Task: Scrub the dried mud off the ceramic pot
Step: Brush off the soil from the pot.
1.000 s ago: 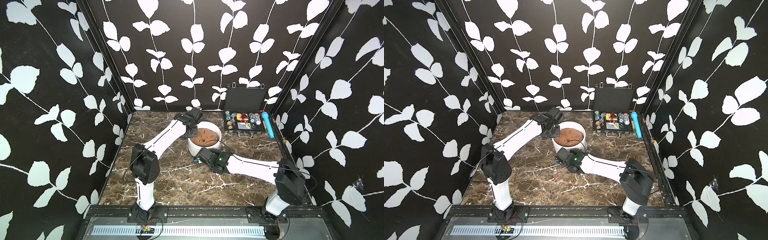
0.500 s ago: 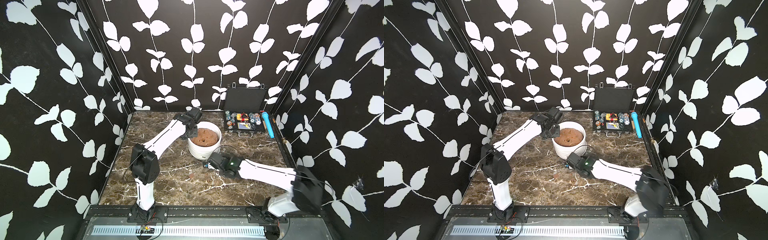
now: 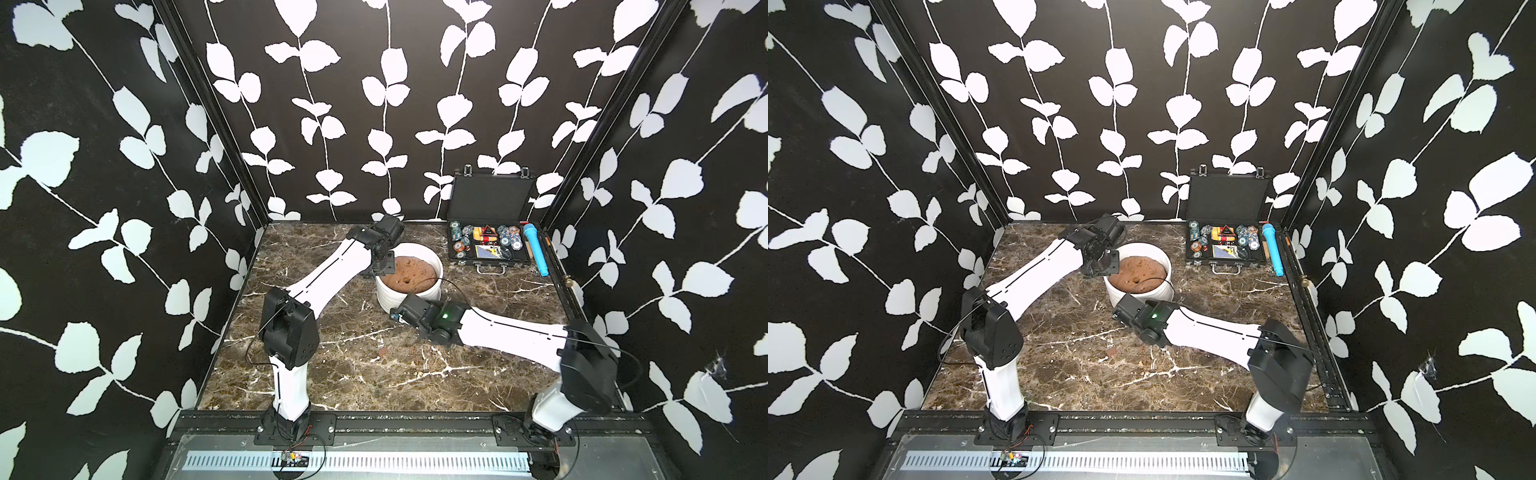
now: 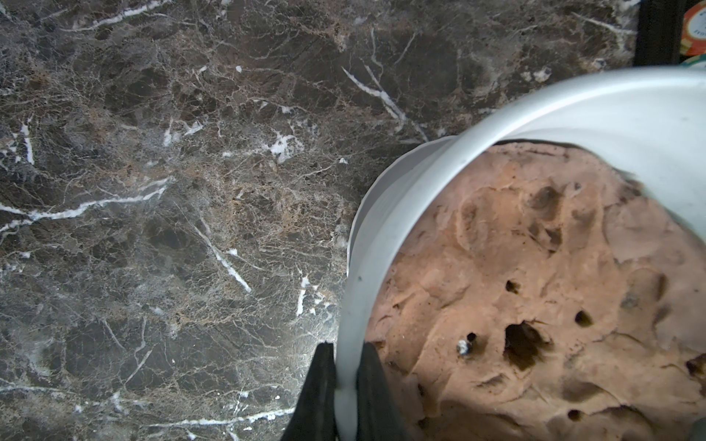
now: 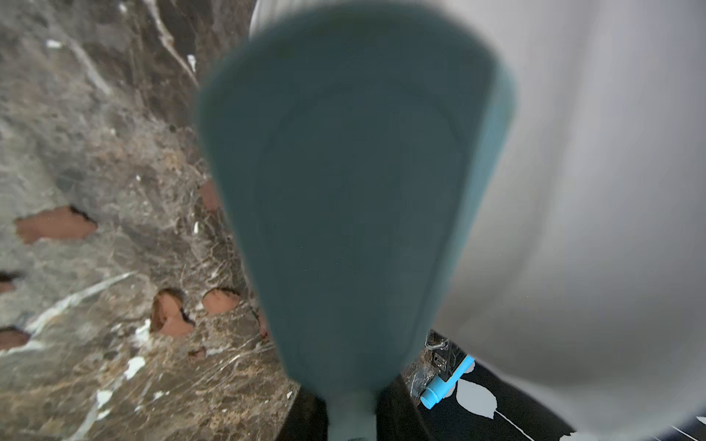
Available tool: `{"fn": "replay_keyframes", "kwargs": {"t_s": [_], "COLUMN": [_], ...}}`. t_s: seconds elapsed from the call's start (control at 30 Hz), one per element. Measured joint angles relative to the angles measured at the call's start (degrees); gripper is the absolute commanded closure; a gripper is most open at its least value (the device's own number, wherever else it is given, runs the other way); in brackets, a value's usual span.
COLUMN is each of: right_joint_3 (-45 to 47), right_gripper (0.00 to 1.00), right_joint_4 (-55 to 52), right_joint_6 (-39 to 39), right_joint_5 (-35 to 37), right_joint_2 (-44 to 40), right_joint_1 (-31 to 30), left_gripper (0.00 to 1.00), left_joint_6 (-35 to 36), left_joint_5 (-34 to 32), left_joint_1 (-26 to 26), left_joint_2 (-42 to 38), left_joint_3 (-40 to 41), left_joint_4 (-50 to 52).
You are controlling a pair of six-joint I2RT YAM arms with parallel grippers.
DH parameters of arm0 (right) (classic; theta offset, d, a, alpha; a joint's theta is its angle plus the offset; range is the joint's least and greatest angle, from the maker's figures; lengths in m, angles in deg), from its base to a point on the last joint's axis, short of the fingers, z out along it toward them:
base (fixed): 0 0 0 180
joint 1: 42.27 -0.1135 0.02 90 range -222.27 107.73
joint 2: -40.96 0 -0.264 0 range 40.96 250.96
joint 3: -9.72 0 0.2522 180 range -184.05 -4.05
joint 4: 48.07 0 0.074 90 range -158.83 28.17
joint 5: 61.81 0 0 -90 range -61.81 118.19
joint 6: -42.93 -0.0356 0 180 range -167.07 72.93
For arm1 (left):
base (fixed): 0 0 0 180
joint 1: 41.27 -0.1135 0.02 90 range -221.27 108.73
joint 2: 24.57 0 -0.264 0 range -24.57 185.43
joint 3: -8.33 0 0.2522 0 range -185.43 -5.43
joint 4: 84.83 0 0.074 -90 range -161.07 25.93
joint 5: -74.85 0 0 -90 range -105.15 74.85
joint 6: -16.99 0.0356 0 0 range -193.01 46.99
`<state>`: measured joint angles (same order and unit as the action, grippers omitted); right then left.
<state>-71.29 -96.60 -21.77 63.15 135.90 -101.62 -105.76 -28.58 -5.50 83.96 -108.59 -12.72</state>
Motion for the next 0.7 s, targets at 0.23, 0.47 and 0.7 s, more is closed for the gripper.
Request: {"fn": "replay_keyframes", "kwargs": {"t_s": [0.23,0.47,0.7], "right_joint_3": [0.04,1.07,4.15], "right_gripper": [1.0,1.0,1.0], "right_joint_4": [0.66,1.77,3.17], "right_joint_6": [-1.66,-1.73,-0.63], "right_joint_5": [4.46,7.58,6.86], "right_joint_2": [6.51,9.53,9.86], "right_joint_1": [-1.01,-0.87,0.61], "left_gripper": [1.0,1.0,1.0], "left_joint_6": [0.04,0.39,1.29], "left_joint_5": [0.59,0.85,1.6], "left_joint_1": [-0.26,-0.37,-0.83], "left_joint_2": [0.0,0.0,0.13], "left_joint_3": [-0.02,-0.02,0.0], "left_joint_4": [-0.02,-0.22,-1.38]}}
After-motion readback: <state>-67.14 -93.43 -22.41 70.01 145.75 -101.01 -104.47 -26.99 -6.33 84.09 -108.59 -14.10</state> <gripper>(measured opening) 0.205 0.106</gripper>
